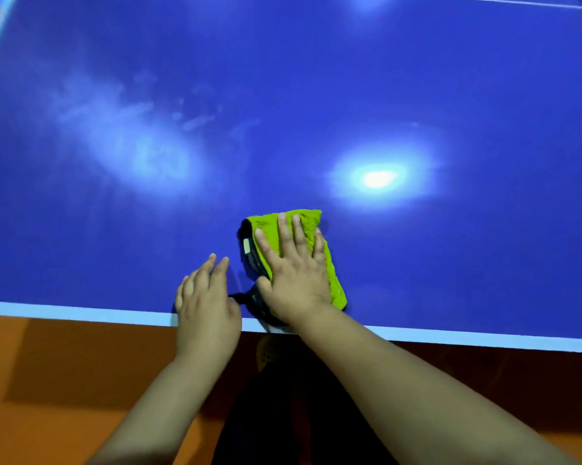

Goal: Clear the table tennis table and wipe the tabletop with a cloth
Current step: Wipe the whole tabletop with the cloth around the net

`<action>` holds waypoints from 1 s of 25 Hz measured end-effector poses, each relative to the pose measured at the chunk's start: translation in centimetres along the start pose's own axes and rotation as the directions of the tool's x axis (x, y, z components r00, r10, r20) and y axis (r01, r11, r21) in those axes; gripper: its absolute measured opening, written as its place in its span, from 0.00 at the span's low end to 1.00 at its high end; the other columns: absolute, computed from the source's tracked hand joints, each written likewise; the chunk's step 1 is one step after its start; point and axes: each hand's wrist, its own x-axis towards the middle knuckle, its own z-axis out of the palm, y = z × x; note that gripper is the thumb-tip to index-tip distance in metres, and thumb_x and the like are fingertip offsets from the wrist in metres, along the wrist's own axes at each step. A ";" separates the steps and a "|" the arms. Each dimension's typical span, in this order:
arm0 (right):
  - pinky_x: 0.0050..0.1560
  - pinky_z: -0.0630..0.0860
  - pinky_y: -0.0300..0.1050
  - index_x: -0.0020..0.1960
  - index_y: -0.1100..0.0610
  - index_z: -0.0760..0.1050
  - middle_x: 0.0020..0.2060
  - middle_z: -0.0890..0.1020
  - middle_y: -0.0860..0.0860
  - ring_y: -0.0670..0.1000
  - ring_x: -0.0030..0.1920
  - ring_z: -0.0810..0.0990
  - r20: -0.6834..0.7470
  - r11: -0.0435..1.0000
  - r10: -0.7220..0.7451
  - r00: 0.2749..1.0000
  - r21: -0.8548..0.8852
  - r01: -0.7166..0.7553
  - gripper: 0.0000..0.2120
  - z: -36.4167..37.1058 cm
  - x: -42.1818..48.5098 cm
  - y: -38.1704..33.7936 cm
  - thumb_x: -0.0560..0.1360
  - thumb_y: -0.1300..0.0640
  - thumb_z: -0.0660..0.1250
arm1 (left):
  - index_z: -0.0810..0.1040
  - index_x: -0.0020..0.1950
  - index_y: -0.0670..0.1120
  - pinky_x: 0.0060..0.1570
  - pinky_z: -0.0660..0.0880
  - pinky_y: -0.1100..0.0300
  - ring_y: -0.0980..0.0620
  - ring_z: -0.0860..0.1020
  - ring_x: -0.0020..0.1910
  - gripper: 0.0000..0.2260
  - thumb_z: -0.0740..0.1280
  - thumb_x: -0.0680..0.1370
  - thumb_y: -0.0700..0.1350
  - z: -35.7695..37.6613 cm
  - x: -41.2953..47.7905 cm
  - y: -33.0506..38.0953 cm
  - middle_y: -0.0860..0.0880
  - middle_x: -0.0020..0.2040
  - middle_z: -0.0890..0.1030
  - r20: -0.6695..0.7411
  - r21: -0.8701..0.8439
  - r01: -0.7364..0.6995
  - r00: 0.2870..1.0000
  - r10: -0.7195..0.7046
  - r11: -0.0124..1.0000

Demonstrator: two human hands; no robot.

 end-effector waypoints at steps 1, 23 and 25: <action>0.74 0.40 0.62 0.78 0.43 0.52 0.78 0.47 0.55 0.56 0.78 0.42 -0.018 0.998 -0.057 0.998 0.003 0.057 0.36 0.4 -0.8 0.0 0.70 0.43 0.53 | 0.67 0.71 0.43 0.69 0.57 0.46 0.40 0.64 0.69 0.29 0.66 0.70 0.34 0.1 -0.3 0.3 0.44 0.72 0.65 -0.002 0.003 0.011 1.000 -0.011 1.000; 0.75 0.40 0.52 0.77 0.41 0.55 0.78 0.51 0.47 0.49 0.78 0.45 -0.144 0.855 0.514 0.846 0.174 -0.489 0.36 -2.0 -20.6 46.5 0.67 0.43 0.49 | 0.73 0.66 0.41 0.68 0.58 0.48 0.42 0.72 0.63 0.29 0.69 0.65 0.32 15.2 -10.1 36.8 0.42 0.67 0.72 0.199 -0.003 -0.571 0.804 0.560 0.821; 0.76 0.42 0.53 0.77 0.42 0.55 0.78 0.50 0.47 0.49 0.78 0.45 -0.130 0.801 0.593 0.794 0.199 -0.565 0.35 -2.4 -22.0 49.5 0.69 0.46 0.52 | 0.72 0.67 0.42 0.68 0.56 0.49 0.42 0.71 0.65 0.28 0.67 0.66 0.32 15.6 -10.6 37.8 0.43 0.68 0.71 0.205 -0.013 -0.580 0.796 0.570 0.814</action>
